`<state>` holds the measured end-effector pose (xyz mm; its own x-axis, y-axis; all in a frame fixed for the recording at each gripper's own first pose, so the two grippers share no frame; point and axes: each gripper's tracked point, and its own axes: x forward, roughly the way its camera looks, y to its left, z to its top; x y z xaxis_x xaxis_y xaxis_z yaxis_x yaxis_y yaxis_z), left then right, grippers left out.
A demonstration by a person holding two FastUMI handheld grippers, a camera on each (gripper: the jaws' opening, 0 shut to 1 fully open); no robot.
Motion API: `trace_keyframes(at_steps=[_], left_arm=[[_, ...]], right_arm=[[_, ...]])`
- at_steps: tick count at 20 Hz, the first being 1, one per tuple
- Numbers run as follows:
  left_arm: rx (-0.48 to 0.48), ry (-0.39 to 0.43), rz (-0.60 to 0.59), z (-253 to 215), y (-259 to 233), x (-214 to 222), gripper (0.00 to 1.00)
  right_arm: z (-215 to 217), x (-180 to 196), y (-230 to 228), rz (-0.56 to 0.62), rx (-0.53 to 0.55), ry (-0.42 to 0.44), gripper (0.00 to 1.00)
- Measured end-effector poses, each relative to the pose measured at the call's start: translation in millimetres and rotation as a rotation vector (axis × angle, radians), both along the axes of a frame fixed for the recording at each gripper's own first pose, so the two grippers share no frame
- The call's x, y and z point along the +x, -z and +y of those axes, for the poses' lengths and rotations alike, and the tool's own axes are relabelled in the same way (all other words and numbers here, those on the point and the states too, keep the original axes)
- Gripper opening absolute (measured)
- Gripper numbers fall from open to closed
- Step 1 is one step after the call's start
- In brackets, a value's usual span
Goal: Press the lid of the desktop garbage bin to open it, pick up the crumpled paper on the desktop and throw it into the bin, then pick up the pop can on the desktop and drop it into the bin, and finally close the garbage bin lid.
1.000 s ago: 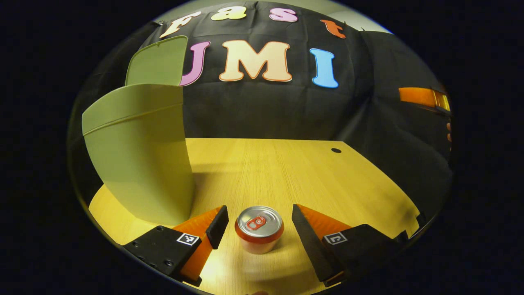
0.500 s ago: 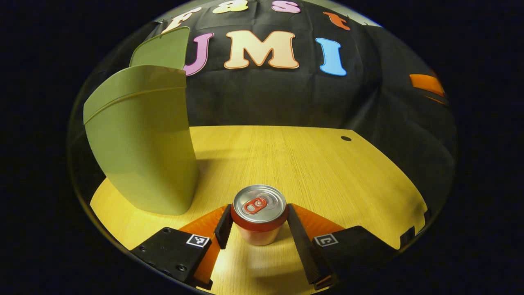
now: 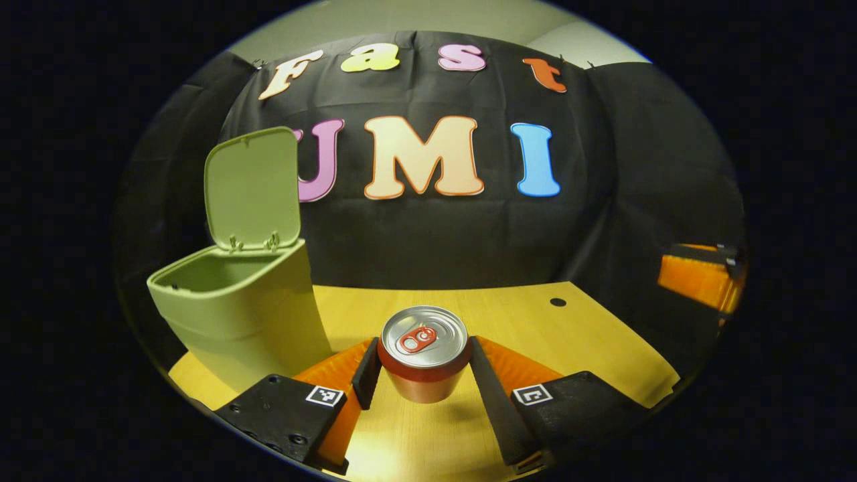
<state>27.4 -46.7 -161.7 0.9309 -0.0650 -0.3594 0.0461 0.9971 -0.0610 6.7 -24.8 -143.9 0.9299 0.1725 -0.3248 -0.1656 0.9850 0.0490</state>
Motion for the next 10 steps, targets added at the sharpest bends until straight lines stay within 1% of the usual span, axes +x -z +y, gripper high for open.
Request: trace_keyframes(at_steps=[1,3,4,5,8,10], left_arm=[[0.005,0.004,-0.021,5,-11,6,0.77],[0.012,0.004,-0.065,16,-34,20,0.76],[0.015,0.003,-0.078,23,-44,26,0.76],[0.014,-0.001,-0.099,30,-52,31,0.77],[-0.002,-0.040,-0.132,58,-71,46,0.76],[0.003,-0.073,-0.159,82,-83,52,0.77]], right_arm=[[9,0,-1,-0.005,0.010,-0.007,0.98],[20,5,0,-0.012,-0.004,-0.005,0.98],[25,7,0,-0.008,0.001,-0.005,0.99],[32,9,-1,-0.008,0.013,-0.006,0.98],[41,15,-3,-0.012,0.017,-0.001,0.98],[46,17,-4,-0.017,0.018,0.004,0.98]])
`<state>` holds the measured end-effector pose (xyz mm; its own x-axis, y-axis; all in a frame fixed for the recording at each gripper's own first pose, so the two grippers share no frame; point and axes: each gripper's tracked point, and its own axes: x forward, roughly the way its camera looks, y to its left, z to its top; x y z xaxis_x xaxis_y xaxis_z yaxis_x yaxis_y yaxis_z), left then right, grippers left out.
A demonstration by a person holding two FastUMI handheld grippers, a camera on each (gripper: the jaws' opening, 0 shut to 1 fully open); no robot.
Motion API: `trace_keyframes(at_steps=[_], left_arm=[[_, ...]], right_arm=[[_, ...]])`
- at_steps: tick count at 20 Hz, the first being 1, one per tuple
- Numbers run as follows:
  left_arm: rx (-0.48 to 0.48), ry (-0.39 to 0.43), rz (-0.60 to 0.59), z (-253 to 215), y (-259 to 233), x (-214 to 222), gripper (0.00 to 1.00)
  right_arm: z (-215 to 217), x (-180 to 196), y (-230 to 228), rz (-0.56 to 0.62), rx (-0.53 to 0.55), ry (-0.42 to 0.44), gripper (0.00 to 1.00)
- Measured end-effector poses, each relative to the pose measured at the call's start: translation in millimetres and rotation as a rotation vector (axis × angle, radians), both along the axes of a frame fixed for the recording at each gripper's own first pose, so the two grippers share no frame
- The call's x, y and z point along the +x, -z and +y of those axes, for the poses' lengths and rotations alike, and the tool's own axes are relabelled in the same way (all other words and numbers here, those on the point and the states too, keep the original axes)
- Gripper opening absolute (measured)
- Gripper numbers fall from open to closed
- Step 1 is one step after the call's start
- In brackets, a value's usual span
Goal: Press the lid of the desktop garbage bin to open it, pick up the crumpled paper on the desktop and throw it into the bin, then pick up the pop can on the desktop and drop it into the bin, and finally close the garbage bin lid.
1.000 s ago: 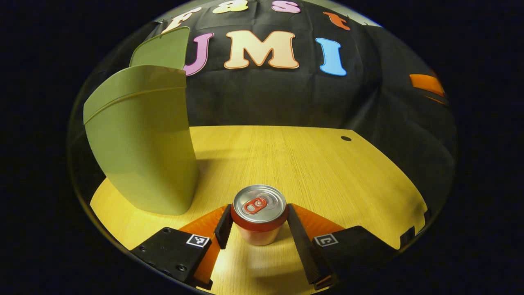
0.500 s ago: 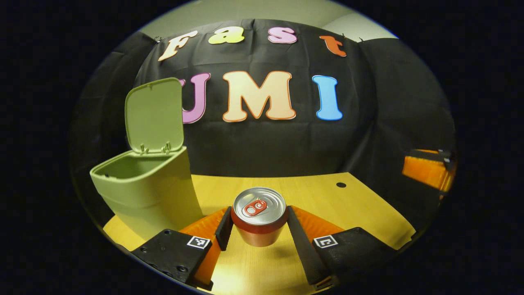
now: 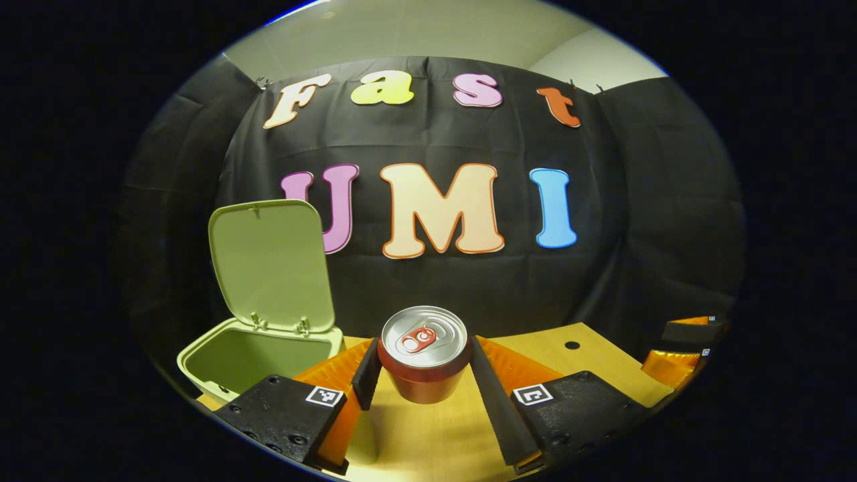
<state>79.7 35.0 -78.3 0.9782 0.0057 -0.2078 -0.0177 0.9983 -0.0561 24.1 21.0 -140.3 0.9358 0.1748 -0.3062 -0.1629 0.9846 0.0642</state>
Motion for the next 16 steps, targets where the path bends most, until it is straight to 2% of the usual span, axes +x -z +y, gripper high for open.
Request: trace_keyframes(at_steps=[8,16], left_arm=[[0.046,-0.138,-0.036,92,-11,0,0.76],[0.041,-0.219,0.071,136,45,-12,0.76]], right_arm=[[16,5,6,0.010,0.008,0.009,0.98],[30,2,11,0.025,-0.014,0.004,0.98]])
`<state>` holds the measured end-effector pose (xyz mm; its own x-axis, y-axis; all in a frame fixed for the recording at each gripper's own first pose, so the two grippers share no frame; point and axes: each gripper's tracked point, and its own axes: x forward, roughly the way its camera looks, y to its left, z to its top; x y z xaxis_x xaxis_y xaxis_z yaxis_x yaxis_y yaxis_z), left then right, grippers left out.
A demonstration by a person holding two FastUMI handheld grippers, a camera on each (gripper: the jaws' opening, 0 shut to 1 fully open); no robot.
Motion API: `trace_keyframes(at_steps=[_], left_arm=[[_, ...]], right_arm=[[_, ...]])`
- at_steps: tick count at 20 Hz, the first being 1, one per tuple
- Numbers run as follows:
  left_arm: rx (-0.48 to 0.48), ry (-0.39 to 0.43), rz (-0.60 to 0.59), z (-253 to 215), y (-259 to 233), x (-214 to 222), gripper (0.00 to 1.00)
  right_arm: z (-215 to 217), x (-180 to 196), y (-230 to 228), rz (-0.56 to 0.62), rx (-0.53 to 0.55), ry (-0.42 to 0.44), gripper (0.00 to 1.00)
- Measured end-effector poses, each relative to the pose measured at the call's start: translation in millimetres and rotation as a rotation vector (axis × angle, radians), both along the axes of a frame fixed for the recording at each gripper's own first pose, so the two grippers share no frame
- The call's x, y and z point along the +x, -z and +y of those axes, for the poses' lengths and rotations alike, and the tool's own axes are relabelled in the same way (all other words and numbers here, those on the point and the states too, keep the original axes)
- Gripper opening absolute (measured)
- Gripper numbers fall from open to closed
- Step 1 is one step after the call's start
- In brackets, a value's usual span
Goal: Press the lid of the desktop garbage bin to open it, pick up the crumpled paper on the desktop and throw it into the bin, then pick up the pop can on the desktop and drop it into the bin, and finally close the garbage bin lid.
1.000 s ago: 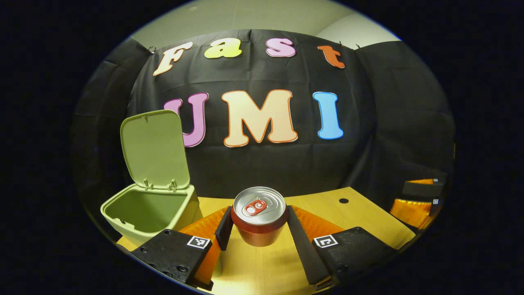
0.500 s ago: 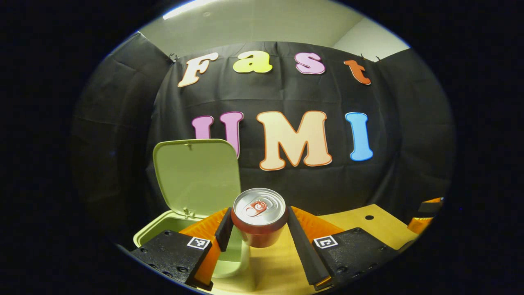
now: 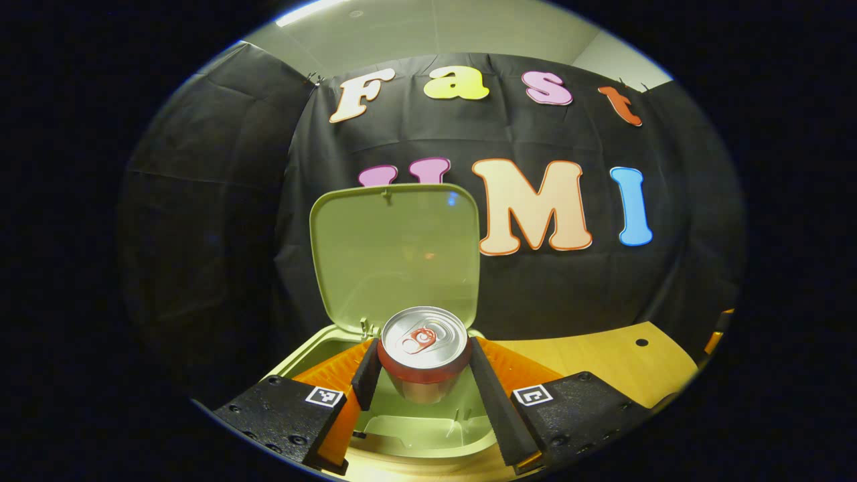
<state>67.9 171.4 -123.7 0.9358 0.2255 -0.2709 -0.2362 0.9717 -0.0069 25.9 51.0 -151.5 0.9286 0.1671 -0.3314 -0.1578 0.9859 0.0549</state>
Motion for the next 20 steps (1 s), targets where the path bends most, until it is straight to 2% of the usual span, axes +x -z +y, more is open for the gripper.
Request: trace_keyframes(at_steps=[3,5,15,20], left_arm=[[-0.011,0.002,-0.005,1,1,-2,0.80],[-0.007,0.010,-0.037,1,-12,2,0.87],[0.056,0.071,-0.273,16,-147,35,0.87],[0.052,0.098,-0.282,38,-170,70,0.87]], right_arm=[[2,-2,2,0.004,-0.018,0.001,0.98],[4,-4,1,0.003,-0.023,0.004,0.98],[4,-11,-1,-0.008,-0.041,0.044,0.98],[3,-12,0,-0.009,-0.050,0.084,0.98]])
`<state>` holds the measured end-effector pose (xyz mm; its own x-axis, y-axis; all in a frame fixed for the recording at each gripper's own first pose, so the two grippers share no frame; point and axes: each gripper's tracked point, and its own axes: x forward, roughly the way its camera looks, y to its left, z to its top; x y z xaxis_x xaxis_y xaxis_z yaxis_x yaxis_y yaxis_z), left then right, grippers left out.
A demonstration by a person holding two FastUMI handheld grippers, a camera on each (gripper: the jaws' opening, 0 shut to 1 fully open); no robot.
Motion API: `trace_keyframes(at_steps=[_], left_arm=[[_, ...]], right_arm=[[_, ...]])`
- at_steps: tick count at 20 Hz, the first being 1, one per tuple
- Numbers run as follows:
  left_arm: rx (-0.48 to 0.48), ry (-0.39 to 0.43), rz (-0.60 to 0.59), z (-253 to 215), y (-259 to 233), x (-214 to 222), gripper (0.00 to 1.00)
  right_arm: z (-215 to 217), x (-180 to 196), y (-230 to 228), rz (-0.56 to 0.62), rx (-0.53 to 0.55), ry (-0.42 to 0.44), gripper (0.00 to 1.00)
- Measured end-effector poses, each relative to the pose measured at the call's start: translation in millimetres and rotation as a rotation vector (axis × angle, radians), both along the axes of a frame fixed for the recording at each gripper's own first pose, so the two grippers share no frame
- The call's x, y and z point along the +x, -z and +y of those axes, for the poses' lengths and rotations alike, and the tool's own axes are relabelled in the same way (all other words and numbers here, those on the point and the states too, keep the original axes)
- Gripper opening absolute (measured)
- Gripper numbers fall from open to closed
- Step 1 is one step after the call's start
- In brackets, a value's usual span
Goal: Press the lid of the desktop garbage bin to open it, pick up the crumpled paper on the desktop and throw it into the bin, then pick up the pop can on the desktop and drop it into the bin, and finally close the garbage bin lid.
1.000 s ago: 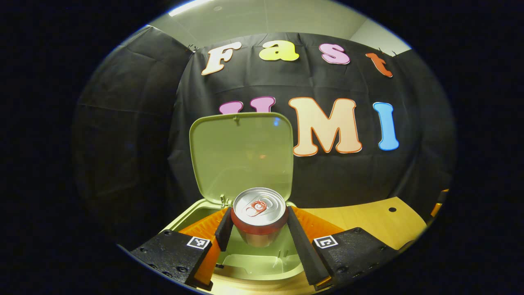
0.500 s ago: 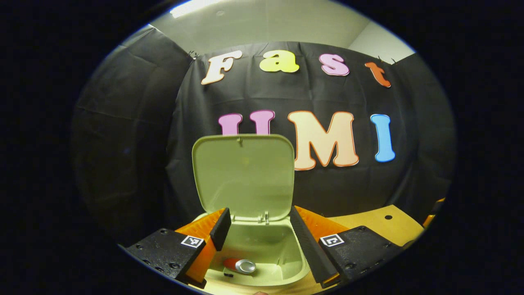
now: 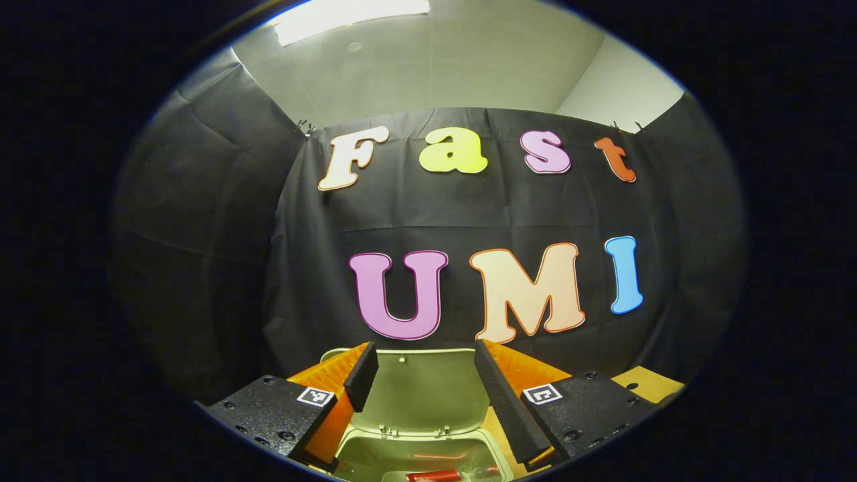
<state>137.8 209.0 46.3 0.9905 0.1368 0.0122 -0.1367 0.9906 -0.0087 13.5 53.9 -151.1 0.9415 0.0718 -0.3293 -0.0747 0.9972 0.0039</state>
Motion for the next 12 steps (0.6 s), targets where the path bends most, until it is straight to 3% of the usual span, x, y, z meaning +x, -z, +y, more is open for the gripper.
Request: trace_keyframes(at_steps=[8,12], left_arm=[[0.016,0.040,0.048,14,12,53,0.87],[0.017,0.025,0.075,18,24,60,0.87]], right_arm=[[-2,-6,12,0.027,-0.018,0.060,0.99],[2,-5,13,0.030,-0.021,0.058,0.99]])
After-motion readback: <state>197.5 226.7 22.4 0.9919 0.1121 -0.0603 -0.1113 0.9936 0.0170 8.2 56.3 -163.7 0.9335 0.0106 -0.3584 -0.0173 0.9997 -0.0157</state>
